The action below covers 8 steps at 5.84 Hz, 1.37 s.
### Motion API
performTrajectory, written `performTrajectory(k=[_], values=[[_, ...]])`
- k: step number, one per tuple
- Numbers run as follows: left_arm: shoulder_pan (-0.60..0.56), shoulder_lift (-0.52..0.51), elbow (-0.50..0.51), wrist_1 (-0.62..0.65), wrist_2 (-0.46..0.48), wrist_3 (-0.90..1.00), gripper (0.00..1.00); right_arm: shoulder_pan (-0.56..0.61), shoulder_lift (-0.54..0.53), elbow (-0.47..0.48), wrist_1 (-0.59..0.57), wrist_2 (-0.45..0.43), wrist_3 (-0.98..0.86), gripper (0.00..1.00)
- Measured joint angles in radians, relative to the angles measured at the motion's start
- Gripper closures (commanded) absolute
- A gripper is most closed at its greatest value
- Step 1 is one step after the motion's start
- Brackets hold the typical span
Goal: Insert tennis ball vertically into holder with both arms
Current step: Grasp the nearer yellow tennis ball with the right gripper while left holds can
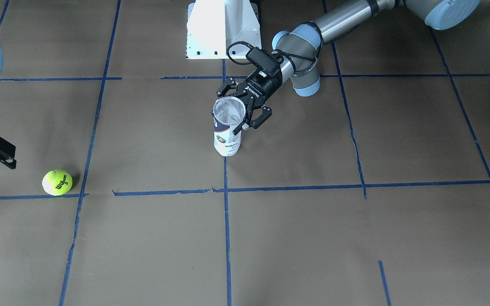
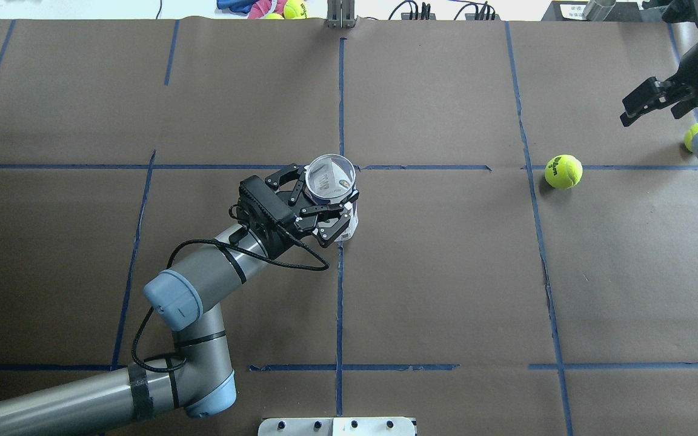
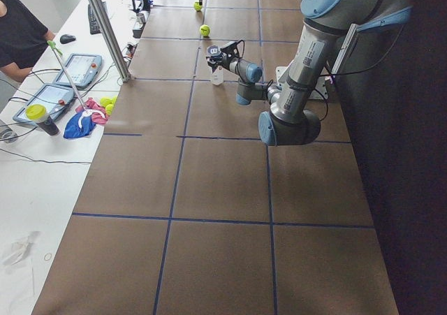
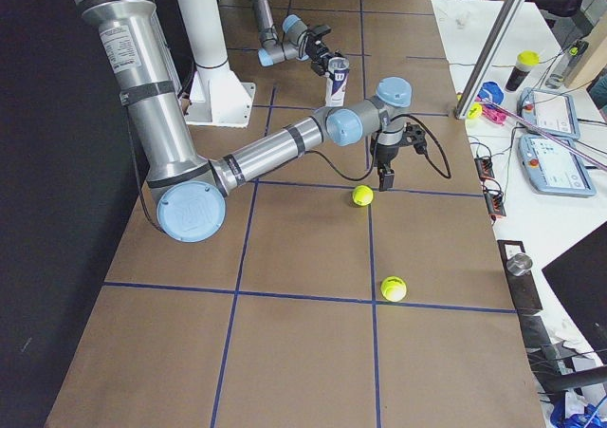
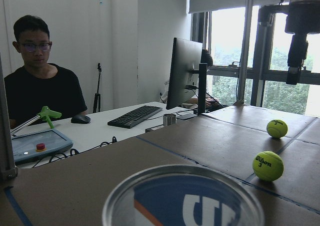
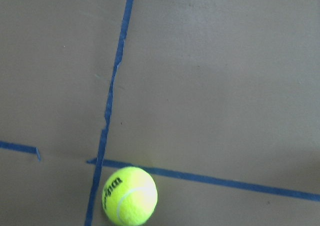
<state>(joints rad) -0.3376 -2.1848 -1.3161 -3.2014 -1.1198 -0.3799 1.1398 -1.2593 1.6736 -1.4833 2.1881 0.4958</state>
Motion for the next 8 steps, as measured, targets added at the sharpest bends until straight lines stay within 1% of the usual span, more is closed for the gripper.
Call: performTrajectory(k=[1, 2, 3, 7, 8], values=[[0.001, 0.000, 0.000, 0.000, 0.000, 0.001, 0.14, -0.044, -0.010, -0.060, 0.151, -0.025, 0.092, 0.00], [0.001, -0.002, -0.001, 0.000, 0.000, 0.001, 0.11, -0.082, -0.022, -0.094, 0.224, -0.037, 0.126, 0.00], [0.001, -0.004, -0.003, 0.000, 0.000, 0.001, 0.10, -0.113, -0.027, -0.110, 0.245, -0.044, 0.133, 0.00], [0.002, -0.006, -0.006, 0.000, 0.000, 0.001, 0.08, -0.206, -0.022, -0.170, 0.252, -0.084, 0.131, 0.01], [0.002, -0.006, -0.007, 0.001, 0.000, 0.001, 0.08, -0.221, -0.015, -0.180, 0.252, -0.103, 0.131, 0.29]])
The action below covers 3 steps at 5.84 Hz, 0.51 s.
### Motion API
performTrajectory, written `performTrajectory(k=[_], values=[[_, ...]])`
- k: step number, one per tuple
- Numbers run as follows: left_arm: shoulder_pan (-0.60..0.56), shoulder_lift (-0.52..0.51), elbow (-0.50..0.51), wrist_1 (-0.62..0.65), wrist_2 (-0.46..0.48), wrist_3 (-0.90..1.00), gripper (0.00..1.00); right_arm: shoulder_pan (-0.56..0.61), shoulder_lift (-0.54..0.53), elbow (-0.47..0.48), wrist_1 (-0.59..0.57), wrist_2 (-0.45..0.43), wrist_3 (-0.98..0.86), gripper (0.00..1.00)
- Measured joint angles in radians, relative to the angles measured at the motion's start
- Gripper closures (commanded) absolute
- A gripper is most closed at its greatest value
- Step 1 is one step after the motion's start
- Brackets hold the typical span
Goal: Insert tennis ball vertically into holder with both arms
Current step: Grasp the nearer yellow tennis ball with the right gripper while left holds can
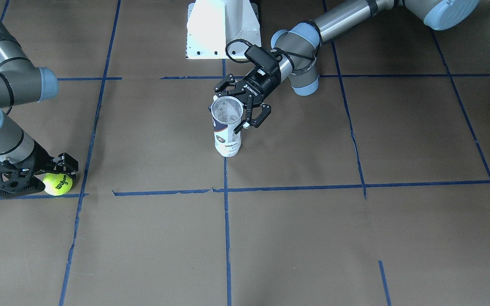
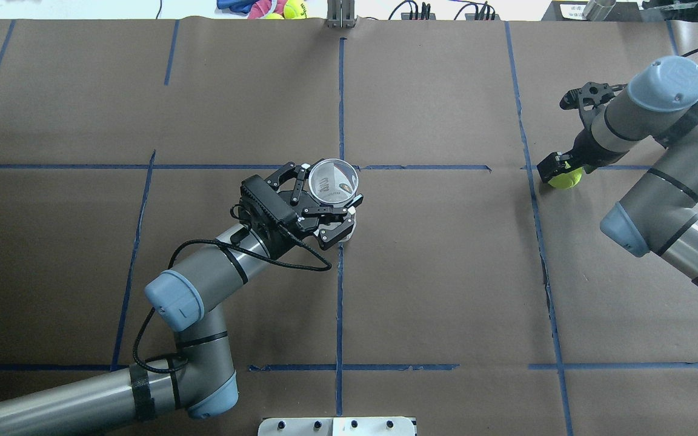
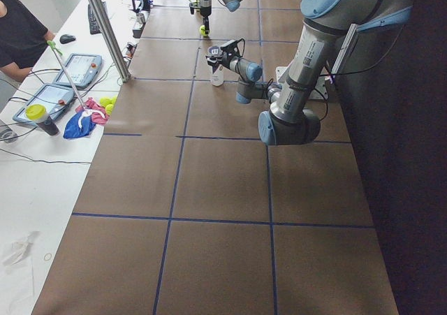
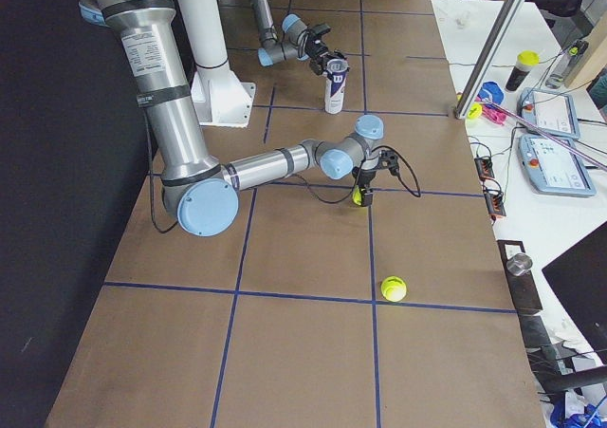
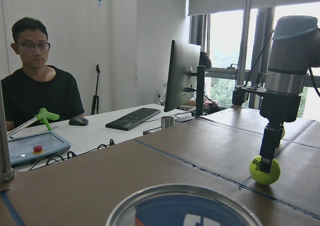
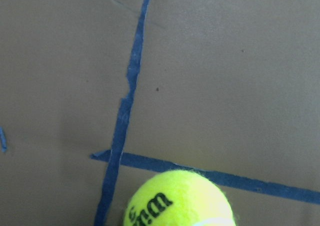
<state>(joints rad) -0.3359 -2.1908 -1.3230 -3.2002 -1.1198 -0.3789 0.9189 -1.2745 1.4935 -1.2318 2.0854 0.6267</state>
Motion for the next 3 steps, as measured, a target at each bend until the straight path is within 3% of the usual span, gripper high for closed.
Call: performTrajectory(k=[1, 2, 3], values=[[0.000, 0.001, 0.000, 0.000, 0.000, 0.000, 0.08, -0.007, 0.003, -0.004, 0.000, -0.012, -0.001, 0.71], [0.000, 0.003, 0.000, 0.000, 0.000, -0.001, 0.08, -0.008, 0.004, -0.003, 0.001, -0.024, -0.002, 0.97], [0.001, 0.004, 0.001, 0.000, 0.000, -0.001, 0.08, -0.006, 0.006, 0.010, 0.001, -0.034, -0.001, 1.00]])
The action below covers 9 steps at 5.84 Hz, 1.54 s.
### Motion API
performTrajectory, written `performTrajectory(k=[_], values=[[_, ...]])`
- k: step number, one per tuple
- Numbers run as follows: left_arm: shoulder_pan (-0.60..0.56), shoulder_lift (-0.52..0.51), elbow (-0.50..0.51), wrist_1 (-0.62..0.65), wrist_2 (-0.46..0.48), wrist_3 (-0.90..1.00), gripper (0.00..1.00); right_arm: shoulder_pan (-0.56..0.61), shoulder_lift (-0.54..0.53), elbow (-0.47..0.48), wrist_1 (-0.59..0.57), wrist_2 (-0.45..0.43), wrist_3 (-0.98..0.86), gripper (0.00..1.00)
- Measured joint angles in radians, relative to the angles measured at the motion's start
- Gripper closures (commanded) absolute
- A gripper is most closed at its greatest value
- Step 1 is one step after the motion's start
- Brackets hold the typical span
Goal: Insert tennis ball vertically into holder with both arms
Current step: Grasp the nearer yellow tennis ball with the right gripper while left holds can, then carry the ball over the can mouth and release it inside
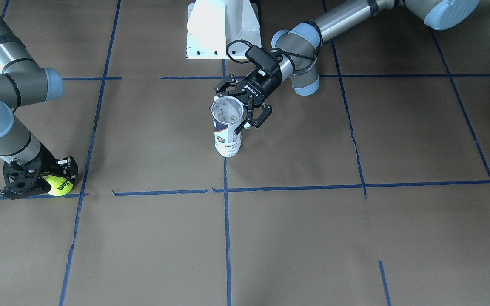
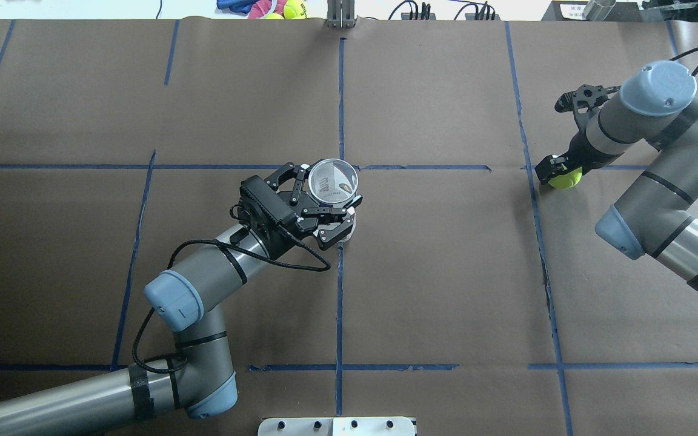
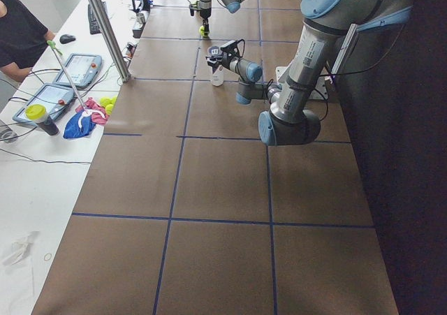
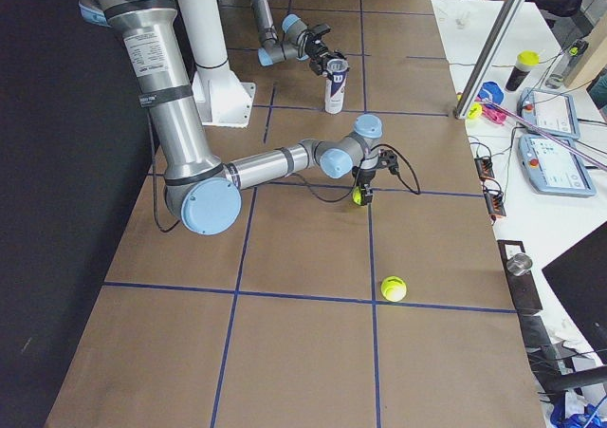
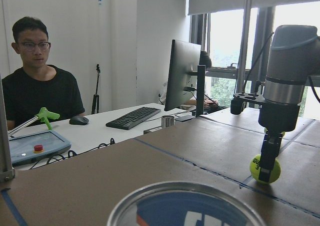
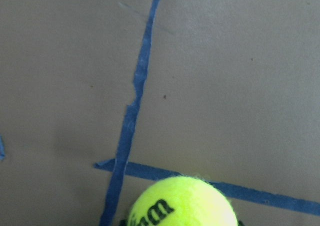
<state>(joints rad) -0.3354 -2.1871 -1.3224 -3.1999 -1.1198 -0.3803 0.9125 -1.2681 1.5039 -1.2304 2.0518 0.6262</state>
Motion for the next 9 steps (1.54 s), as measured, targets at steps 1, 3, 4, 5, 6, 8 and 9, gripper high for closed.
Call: performTrajectory(k=[1, 3, 4, 5, 6, 8, 9], values=[[0.001, 0.000, 0.000, 0.000, 0.000, 0.000, 0.08, 0.004, 0.001, 0.056, -0.005, -0.002, 0.007, 1.00], [0.003, 0.000, 0.000, 0.000, 0.000, 0.000, 0.08, -0.010, 0.007, 0.248, -0.017, 0.006, 0.141, 1.00], [0.003, 0.001, 0.000, 0.000, 0.000, 0.000, 0.08, -0.040, 0.032, 0.342, -0.019, 0.007, 0.277, 1.00], [0.004, 0.002, 0.000, 0.001, 0.000, 0.000, 0.08, -0.079, 0.083, 0.399, -0.020, 0.007, 0.413, 1.00], [0.004, 0.002, 0.000, 0.001, 0.000, 0.000, 0.08, -0.122, 0.147, 0.422, -0.020, 0.003, 0.528, 1.00], [0.005, 0.002, 0.000, 0.003, 0.000, 0.000, 0.08, -0.198, 0.273, 0.425, -0.049, -0.012, 0.677, 0.99], [0.005, 0.001, 0.000, 0.003, 0.000, 0.000, 0.08, -0.222, 0.320, 0.423, -0.098, -0.018, 0.706, 0.98]])
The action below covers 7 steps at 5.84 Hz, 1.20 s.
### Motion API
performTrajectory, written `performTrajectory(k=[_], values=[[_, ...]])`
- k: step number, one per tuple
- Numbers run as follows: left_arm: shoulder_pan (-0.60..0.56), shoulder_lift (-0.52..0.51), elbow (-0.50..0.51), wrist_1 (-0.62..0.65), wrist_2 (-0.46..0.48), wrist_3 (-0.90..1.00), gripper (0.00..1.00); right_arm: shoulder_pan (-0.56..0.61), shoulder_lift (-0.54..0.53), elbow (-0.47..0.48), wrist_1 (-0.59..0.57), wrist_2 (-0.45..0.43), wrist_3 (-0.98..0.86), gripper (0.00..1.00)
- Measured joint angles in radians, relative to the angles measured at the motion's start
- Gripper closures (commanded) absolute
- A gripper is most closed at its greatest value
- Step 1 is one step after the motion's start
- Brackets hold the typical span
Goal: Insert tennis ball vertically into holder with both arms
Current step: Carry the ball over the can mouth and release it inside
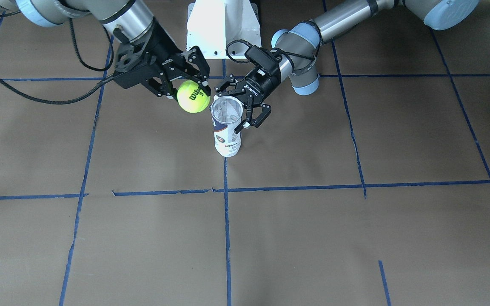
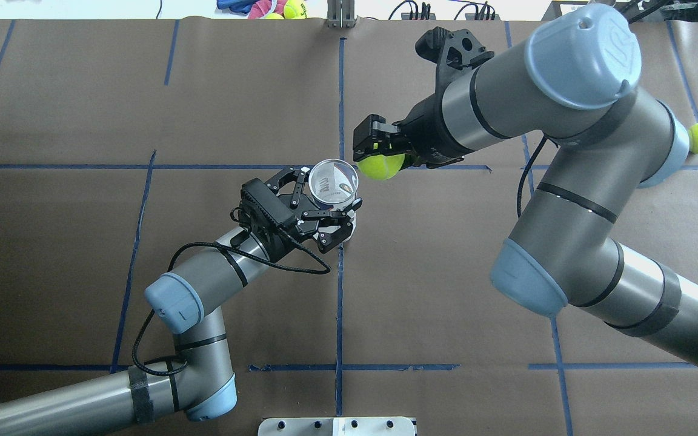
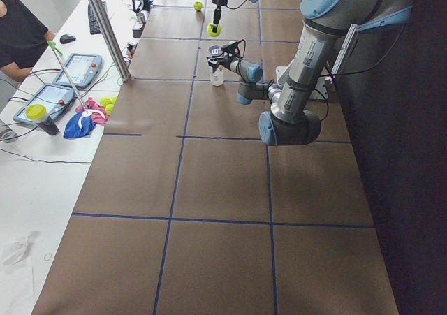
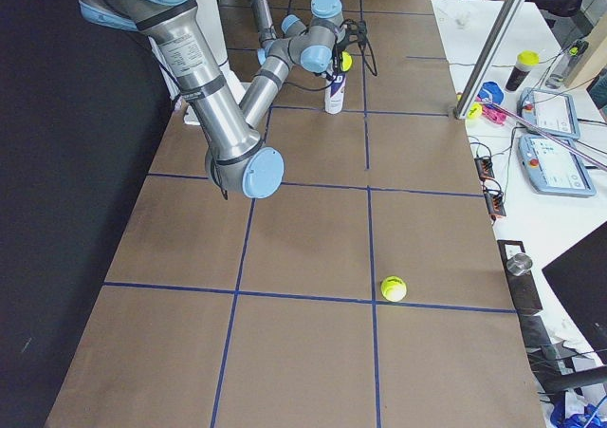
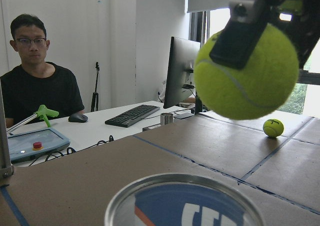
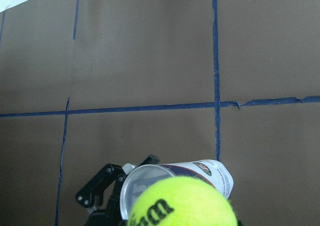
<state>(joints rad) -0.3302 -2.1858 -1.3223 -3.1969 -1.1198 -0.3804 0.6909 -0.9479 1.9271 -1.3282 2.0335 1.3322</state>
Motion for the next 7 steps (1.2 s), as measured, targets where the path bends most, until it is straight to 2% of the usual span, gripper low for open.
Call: performTrajectory(k=[1, 4, 5, 7], values=[[0.000, -0.001, 0.001, 0.000, 0.000, 0.000, 0.08, -0.017, 0.035, -0.005, -0.038, -0.004, 0.033, 0.96], [0.000, -0.001, 0.000, 0.001, 0.000, 0.000, 0.08, -0.061, 0.090, -0.046, -0.061, -0.060, 0.075, 0.82], [0.000, -0.001, 0.000, 0.001, 0.000, 0.001, 0.08, -0.064, 0.105, -0.073, -0.061, -0.069, 0.075, 0.68], [0.000, -0.001, 0.000, 0.001, 0.001, 0.001, 0.08, -0.071, 0.118, -0.099, -0.062, -0.089, 0.071, 0.14]])
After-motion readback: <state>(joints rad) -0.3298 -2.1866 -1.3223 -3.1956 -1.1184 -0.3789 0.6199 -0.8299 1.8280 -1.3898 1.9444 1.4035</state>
